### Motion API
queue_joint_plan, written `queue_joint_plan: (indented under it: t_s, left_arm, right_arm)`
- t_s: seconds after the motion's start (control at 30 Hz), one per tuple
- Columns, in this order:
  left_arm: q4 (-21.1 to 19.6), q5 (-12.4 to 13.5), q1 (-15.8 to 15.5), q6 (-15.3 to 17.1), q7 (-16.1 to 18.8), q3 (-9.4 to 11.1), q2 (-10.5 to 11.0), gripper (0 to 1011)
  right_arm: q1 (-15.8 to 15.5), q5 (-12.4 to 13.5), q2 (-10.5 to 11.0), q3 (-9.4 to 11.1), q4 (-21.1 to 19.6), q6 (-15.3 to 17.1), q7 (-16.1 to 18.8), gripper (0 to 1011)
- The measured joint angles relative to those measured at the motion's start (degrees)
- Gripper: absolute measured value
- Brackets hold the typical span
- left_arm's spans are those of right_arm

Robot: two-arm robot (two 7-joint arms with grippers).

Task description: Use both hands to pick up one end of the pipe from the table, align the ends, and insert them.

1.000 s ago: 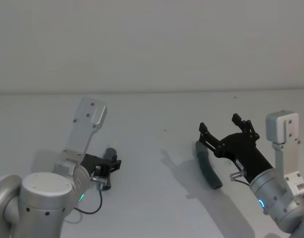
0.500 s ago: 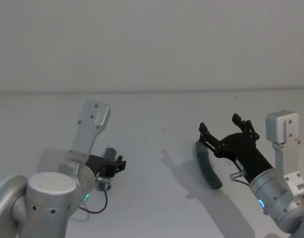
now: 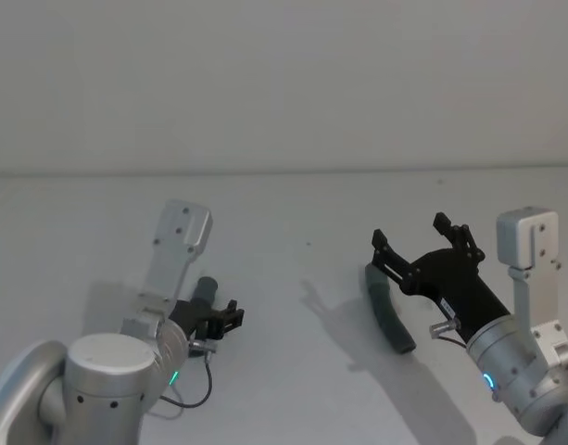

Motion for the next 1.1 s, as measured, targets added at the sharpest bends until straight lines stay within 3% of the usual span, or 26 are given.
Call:
queue_joint_plan:
  t_s: [0.3,0.5,0.8,0.9,0.97,1.1]
  left_arm:
    - [0.9,0.6,0.4,-0.9,0.5,0.1,-0.9,1002]
    - [1.5,1.2,0.6,-1.4,0.9,0.2,-1.6,887]
    - [2.2,1.5,1.3,-1.7,1.2,0.2,-2.4,587]
    - [2.4,1.6,1.5,-1.8,1.3,0.1,-2.6,545]
    - [2.5,1.6,1.8,-2.1,1.4,0.1,-2.9,425]
    - [2.7,1.8,2.3,-2.5,1.5,-0.1,-3.3,327]
  right_arm:
    - [0.0,0.0,0.0,0.0,0.0,0.0,0.0,1003]
    - [0.0,0.0,0.0,0.0,0.0,0.0,0.0,1003]
    - [0.0,0.0,0.0,0.0,0.0,0.0,0.0,1003]
    - [0.0,0.0,0.0,0.0,0.0,0.0,0.0,1003]
    - [0.0,0.0,0.0,0.0,0.0,0.0,0.0,1003]
    - [0.0,0.0,0.0,0.0,0.0,0.0,0.0,1003]
